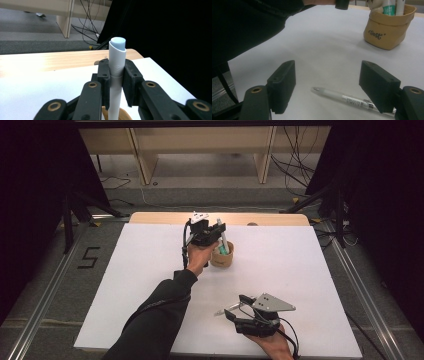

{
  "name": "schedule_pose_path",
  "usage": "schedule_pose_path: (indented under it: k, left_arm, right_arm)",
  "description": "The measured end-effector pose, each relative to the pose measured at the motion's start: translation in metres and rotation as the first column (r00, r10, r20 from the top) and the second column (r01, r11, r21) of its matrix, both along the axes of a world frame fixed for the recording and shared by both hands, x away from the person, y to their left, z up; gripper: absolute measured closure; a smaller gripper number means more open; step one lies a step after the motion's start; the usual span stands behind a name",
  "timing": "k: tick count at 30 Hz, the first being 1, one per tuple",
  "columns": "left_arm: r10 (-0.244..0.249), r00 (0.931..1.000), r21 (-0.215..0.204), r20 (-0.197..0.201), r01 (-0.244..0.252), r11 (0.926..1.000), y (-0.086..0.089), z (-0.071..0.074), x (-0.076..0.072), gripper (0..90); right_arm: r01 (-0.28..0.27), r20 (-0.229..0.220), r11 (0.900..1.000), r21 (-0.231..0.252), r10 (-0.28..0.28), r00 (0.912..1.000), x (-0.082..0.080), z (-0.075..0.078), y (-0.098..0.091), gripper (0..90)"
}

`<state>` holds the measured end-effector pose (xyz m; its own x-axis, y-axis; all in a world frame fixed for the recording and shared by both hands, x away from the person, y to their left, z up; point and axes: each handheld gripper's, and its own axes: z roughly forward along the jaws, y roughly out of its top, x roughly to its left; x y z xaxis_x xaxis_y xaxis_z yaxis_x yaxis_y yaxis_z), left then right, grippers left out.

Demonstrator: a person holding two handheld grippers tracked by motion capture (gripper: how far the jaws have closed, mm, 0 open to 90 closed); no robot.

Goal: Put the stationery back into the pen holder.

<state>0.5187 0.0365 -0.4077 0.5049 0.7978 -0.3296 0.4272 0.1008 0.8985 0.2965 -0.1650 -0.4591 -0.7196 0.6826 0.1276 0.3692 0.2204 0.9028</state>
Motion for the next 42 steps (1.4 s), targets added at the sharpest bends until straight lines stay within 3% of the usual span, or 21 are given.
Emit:
schedule_pose_path:
  k: [10,17,22,34,42]
  left_arm:
    - [-0.022,0.9991,0.031,-0.037,0.023,0.9993,-0.003,-0.003,0.002,75.5]
    - [-0.023,0.9987,0.02,-0.045,0.024,0.9995,0.001,0.008,-0.001,46.8]
    - [-0.032,0.9982,0.003,-0.05,0.033,0.9995,0.011,0.02,-0.007,34.8]
    - [-0.115,0.9925,0.018,-0.041,0.116,0.9931,0.041,0.035,-0.036,25.6]
    - [-0.201,0.9789,0.064,-0.04,0.203,0.9771,0.051,0.028,-0.068,23.7]
  right_arm:
    - [-0.003,0.0,1.0,-0.002,0.003,1.0,0.0,0.0,0.0,30.3]
    - [-0.002,-0.002,1.0,-0.002,0.002,1.0,0.0,-0.001,0.0,30.3]
    - [0.003,-0.002,1.0,0.002,-0.003,1.0,0.0,0.0,-0.001,30.3]
    - [0.022,-0.002,0.9997,0.009,-0.022,0.9998,0.002,0.0,-0.005,30.2]
    - [0.031,0.0,0.9995,0.009,-0.031,0.9995,0.003,0.001,-0.007,30.2]
